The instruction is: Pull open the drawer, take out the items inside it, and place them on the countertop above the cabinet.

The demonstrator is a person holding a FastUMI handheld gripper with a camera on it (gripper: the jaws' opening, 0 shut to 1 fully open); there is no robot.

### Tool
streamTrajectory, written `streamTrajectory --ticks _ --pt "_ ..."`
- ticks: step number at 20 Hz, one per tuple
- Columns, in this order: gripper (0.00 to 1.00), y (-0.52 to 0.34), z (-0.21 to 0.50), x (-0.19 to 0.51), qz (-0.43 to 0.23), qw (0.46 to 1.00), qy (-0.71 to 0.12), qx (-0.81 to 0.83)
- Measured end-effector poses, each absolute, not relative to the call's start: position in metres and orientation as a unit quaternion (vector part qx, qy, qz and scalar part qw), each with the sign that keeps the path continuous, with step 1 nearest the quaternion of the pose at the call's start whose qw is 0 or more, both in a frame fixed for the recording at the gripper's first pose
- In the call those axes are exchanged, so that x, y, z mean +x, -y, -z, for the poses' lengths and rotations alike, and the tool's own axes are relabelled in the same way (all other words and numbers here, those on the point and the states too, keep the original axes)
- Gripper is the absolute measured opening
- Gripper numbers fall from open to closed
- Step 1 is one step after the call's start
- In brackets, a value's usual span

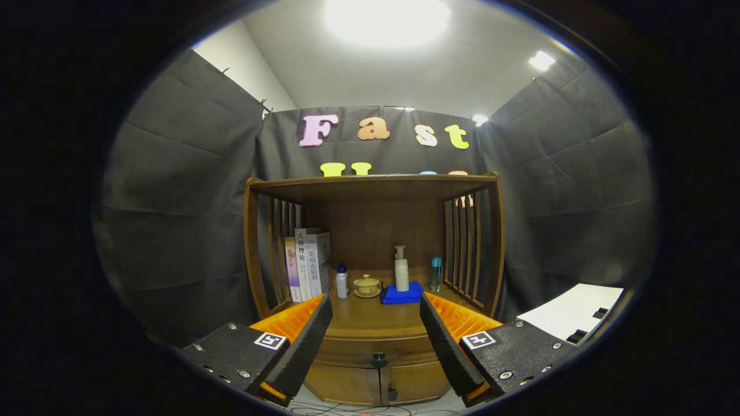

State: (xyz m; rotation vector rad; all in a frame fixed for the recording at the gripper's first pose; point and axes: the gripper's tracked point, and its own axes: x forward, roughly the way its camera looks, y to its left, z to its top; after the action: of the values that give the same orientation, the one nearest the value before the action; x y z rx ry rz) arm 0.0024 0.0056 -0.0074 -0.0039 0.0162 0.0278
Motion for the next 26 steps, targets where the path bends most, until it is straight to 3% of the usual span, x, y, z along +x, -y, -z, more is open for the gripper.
streamTrajectory --ticks 15,22,26 --pt "0.94 0.001 0.021 0.013 -0.013 1.000 -0.017 0.018" --pt "0.95 0.021 0.052 0.042 0.002 0.998 -0.028 -0.053" --pt "0.95 0.012 0.079 0.061 -0.029 0.998 -0.043 -0.037"
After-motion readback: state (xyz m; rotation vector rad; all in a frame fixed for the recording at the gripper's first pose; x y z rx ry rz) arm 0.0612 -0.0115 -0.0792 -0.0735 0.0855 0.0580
